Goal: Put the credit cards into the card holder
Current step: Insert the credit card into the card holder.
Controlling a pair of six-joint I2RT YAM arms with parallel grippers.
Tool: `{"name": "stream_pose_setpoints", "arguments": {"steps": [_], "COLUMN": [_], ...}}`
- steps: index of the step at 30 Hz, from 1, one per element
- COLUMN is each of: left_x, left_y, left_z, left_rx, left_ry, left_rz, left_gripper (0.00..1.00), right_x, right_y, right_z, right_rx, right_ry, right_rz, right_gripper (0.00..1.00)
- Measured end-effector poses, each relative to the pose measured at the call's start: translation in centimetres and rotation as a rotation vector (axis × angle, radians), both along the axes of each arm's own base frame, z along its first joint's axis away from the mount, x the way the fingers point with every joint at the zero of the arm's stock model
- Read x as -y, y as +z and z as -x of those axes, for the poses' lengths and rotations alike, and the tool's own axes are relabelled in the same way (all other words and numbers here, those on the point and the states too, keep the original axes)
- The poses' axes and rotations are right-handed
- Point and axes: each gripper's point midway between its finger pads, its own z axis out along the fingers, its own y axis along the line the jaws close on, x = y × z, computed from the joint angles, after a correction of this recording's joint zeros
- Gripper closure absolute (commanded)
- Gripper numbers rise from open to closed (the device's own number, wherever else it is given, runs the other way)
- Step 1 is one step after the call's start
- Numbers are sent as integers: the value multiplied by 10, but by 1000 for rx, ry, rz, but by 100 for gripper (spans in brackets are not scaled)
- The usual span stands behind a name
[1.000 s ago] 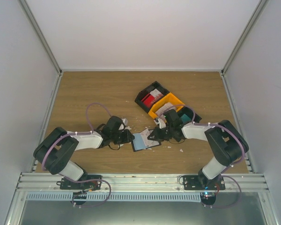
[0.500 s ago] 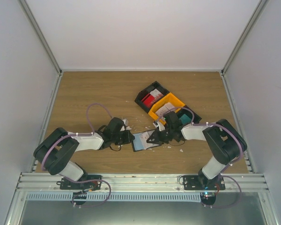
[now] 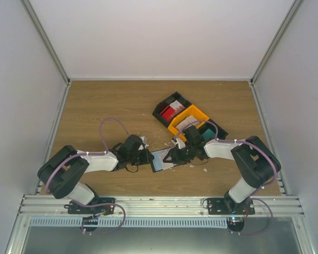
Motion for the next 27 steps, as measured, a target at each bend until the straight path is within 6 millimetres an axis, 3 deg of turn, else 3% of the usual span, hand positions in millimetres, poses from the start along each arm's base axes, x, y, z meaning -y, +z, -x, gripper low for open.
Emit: {"name": "stream_pose_setpoints", "arguments": {"steps": [15, 27], "left_x": [1, 1], "left_y": [-1, 0], "left_z": [7, 7], "left_rx": [-13, -10], "left_ry": [-17, -17], "left_rz": [-1, 2], "left_gripper": [86, 84], "right_x": [9, -5], "right_y": [-9, -2], "right_z": [-3, -20], "right_rx": [29, 54], "right_ry": [-12, 20], "right_rz": [82, 52], "right_gripper": [99, 99]}}
